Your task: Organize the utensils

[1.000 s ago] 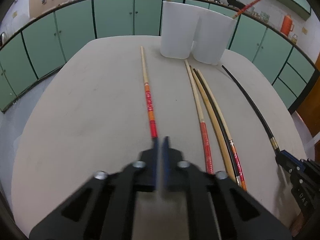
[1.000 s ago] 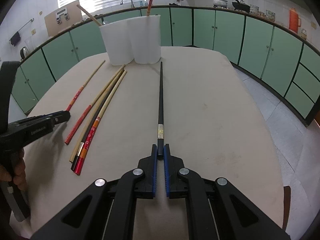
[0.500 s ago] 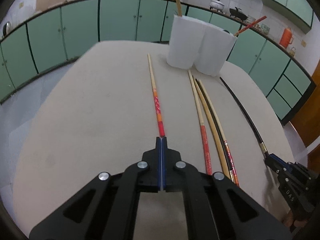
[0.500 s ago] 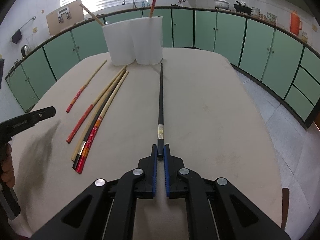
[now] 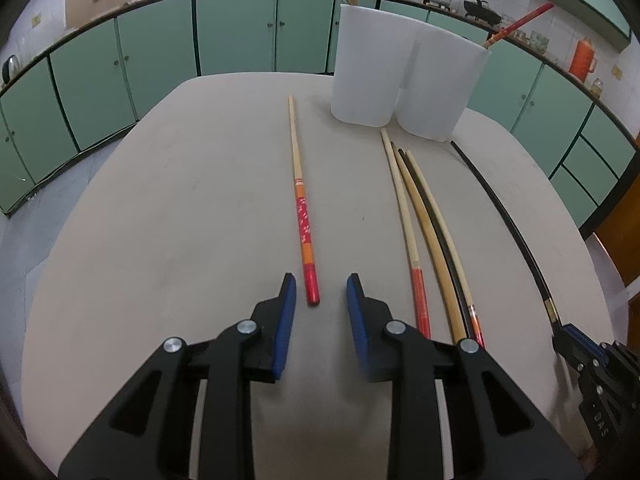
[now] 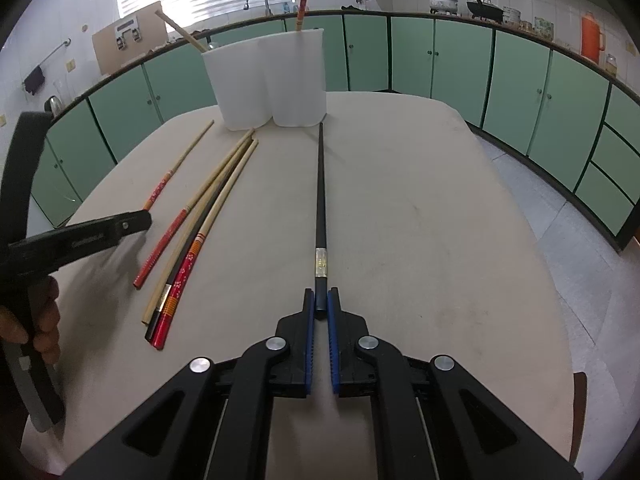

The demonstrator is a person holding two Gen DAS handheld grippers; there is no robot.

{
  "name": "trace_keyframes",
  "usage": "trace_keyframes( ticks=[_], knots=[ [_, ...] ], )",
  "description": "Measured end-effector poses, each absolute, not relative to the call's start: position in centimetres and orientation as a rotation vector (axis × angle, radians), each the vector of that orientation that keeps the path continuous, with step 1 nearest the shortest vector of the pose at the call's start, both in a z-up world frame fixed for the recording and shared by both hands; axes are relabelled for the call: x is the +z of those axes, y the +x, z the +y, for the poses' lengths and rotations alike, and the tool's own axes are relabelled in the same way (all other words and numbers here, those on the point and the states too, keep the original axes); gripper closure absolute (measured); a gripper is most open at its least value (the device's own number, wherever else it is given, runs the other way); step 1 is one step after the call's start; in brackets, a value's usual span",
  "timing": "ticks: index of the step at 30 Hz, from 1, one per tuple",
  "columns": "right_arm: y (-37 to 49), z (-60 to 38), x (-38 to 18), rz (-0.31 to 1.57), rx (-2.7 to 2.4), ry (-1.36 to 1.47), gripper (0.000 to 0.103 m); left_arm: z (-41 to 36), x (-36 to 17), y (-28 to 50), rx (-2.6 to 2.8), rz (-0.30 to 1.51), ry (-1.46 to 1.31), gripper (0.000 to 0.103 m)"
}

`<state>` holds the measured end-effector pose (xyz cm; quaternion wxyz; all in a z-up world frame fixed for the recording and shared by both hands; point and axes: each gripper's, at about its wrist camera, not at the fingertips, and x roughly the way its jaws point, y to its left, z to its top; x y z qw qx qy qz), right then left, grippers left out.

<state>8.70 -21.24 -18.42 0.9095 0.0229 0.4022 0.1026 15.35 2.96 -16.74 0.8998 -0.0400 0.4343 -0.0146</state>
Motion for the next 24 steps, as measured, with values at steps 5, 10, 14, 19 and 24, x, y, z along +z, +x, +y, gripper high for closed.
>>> trace_keyframes(
  ticks=[5,10,14,19,24],
  knots=[
    [8.7,-21.2,-18.4,0.831,0.210,0.044,0.097,2.4,-16.9,14.9,-0.045,0.895,-0.080,0.098],
    [8.4,-21.2,-17.8,0.805,0.207,0.041,0.097,2.6,-16.0,13.1,-0.050,0.879,-0.085,0.098],
    [7.9,-21.2,-16.0,0.740,0.196,0.012,0.097,3.0,-13.6,11.1,-0.049,0.821,-0.040,0.098],
    [7.5,-21.5,-13.0,0.663,0.186,-0.015,0.097,3.6,-8.9,9.0,-0.039,0.689,-0.008,0.098],
    [7.8,-22.2,-9.2,0.591,0.197,-0.008,0.097,3.8,-4.0,8.1,-0.060,0.559,-0.017,0.098]
  ],
)
